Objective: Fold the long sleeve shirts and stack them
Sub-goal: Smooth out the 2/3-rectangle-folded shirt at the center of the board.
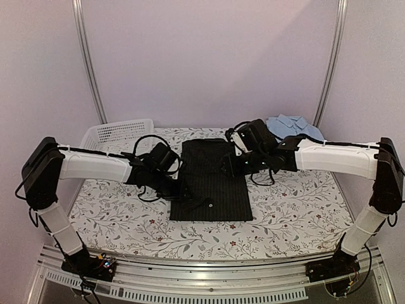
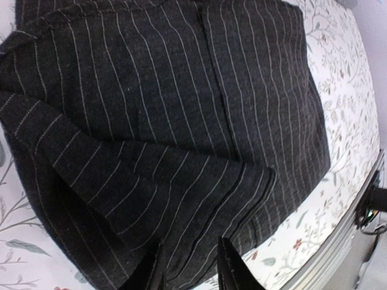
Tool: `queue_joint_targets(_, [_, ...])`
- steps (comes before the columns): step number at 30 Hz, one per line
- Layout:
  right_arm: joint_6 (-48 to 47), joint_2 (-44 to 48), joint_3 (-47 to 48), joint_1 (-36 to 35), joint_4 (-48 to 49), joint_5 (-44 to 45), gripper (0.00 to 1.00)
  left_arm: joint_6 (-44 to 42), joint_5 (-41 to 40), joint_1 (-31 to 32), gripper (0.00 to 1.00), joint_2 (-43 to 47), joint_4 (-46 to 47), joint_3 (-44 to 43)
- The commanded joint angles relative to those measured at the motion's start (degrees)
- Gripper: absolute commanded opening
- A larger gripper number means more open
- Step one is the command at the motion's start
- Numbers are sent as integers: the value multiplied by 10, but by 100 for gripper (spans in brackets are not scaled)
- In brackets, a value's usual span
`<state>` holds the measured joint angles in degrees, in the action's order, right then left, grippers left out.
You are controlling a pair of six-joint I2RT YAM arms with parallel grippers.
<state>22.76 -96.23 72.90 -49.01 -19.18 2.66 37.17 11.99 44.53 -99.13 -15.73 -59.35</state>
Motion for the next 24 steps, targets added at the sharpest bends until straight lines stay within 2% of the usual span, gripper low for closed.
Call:
queue_joint_targets(1, [18,43,-33,-5,11,32,51,12,-12,7,37,61,-24,49])
queue_joint_targets(4, [26,60,-50,-6,12,40,61,20,-14,15,42,79,-27,69])
queue_joint_targets(7, [31,69,-59,-6,13,48,68,24,-11,22,43,69,-21,75])
queue_joint_targets(16, [37,87,-69,-11,9,60,70,26,-13,32,42,14,-18,32])
queue_joint_targets(20, [39,98,-72,-12,8,65,70,22,-11,32,36,1,-15,20])
queue_joint_targets(24, [37,105,-71,-11,6,67,70,17,-13,31,21,-8,-16,7])
